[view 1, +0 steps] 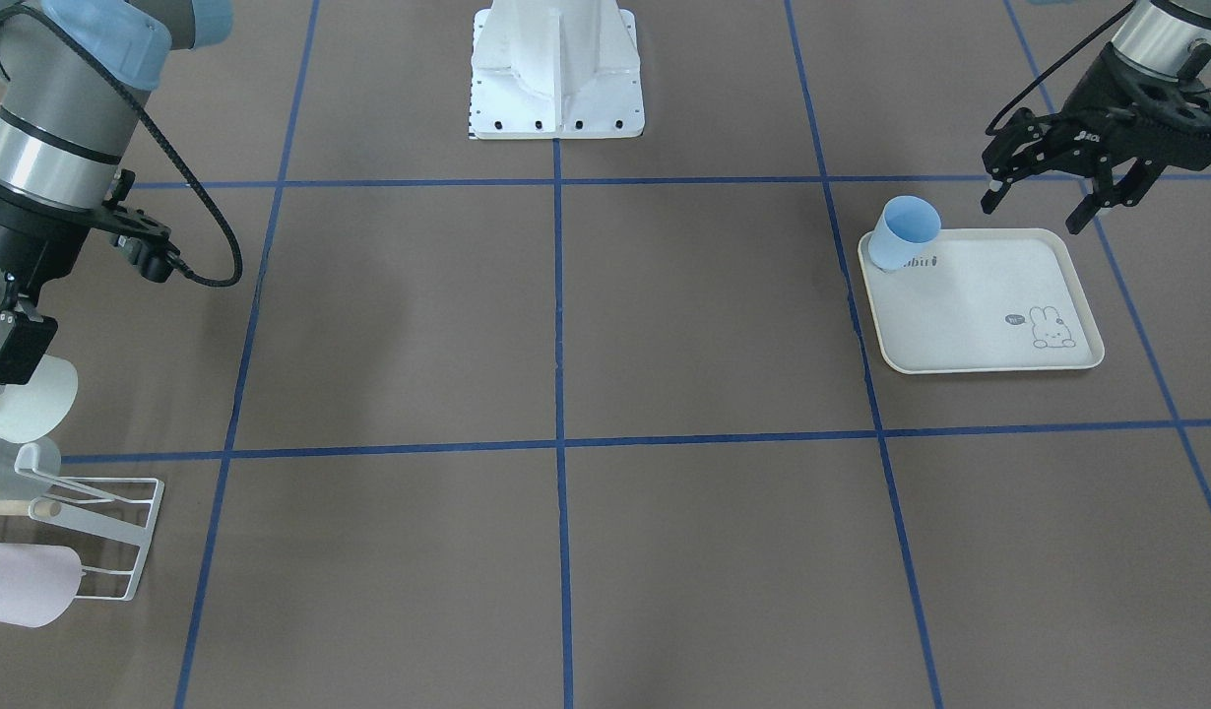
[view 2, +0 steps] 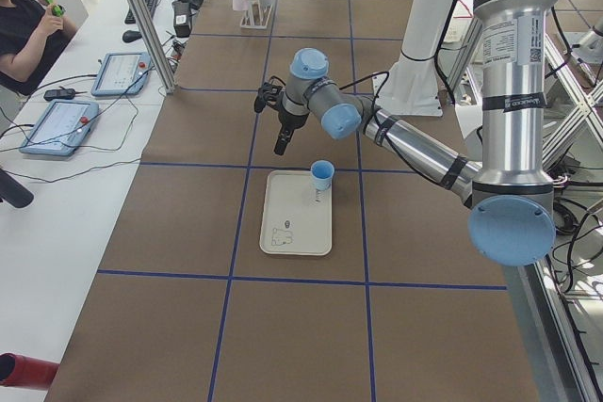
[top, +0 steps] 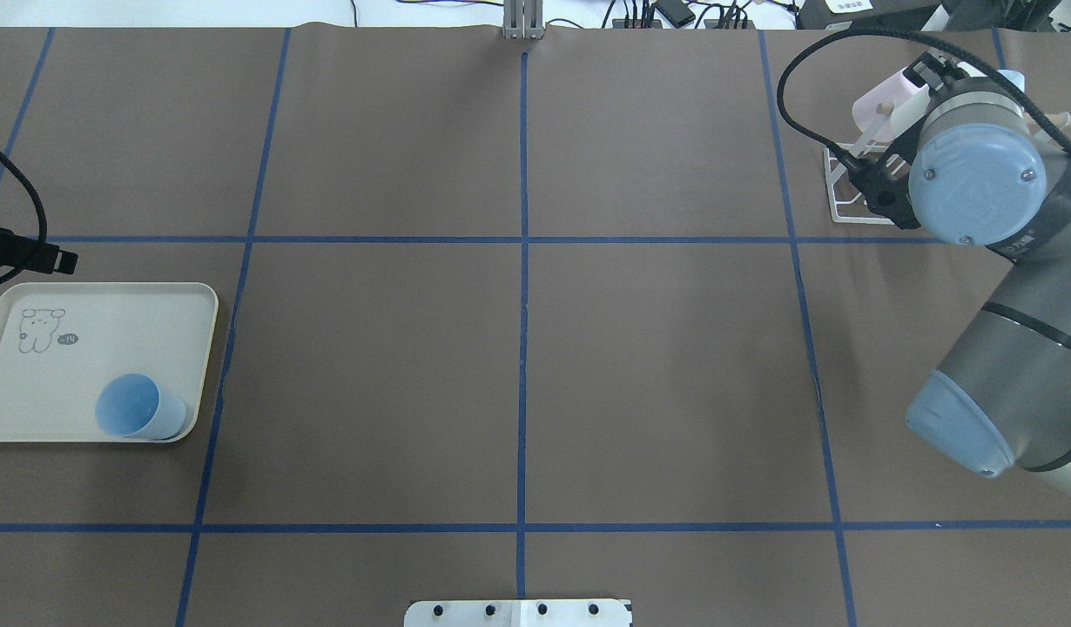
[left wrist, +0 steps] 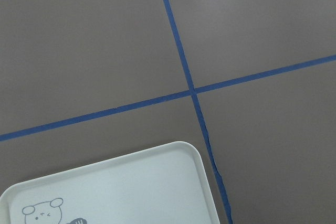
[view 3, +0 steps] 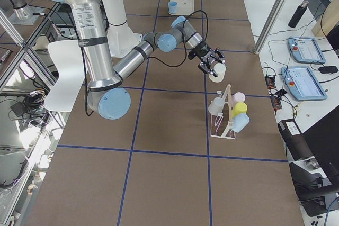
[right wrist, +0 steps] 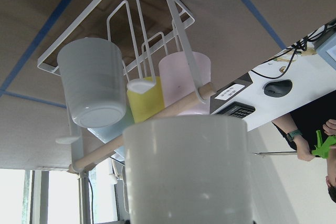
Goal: Transfer IKEA cup to right arm and place on rack
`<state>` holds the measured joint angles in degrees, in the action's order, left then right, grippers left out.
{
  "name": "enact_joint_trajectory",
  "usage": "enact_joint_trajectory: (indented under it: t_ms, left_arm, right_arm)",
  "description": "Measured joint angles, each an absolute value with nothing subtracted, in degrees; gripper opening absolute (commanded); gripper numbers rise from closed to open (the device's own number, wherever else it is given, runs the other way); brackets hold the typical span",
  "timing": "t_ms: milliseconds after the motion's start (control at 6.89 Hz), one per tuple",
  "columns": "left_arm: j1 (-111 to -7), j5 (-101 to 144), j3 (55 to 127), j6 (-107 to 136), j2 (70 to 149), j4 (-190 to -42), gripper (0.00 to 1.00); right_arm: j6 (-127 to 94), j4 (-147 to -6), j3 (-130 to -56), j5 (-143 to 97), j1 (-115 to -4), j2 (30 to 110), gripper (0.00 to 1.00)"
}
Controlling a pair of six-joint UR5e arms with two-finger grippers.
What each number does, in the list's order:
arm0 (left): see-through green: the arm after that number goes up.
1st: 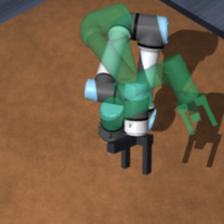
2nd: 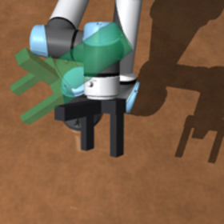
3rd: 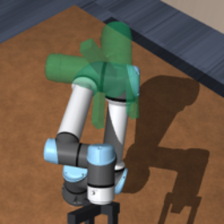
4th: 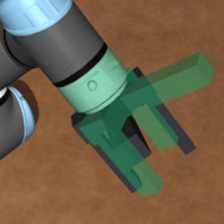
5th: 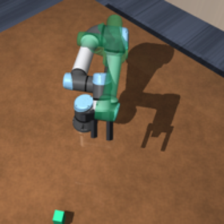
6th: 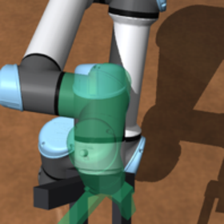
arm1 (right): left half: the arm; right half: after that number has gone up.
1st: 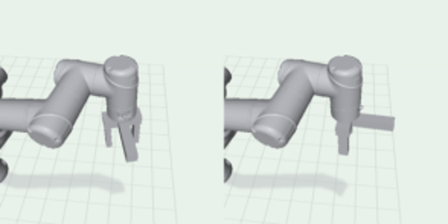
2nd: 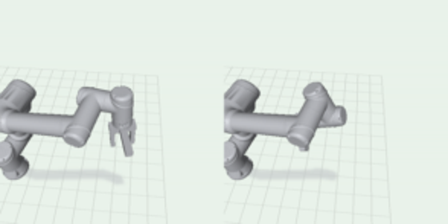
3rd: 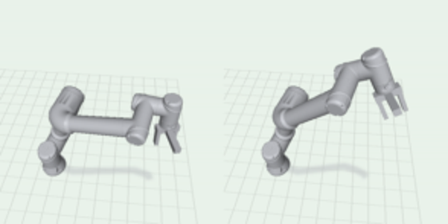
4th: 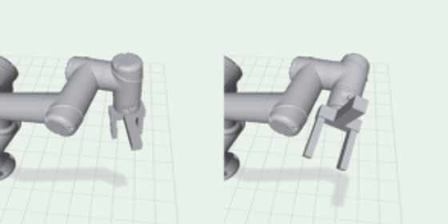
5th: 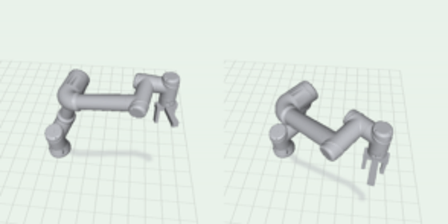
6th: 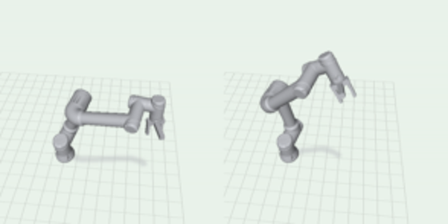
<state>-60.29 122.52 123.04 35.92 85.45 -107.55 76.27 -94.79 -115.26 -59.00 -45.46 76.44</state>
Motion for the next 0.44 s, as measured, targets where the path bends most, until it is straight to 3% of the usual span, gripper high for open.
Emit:
enact_joint_trajectory:
  t_ms: [435]
  left_arm:
    - [-60.2,122.5,123.0,36.0,85.5,-107.5,1.00]
  right_arm:
    - [77.4,-87.4,-111.4,-58.9,-45.5,77.7,0.00]
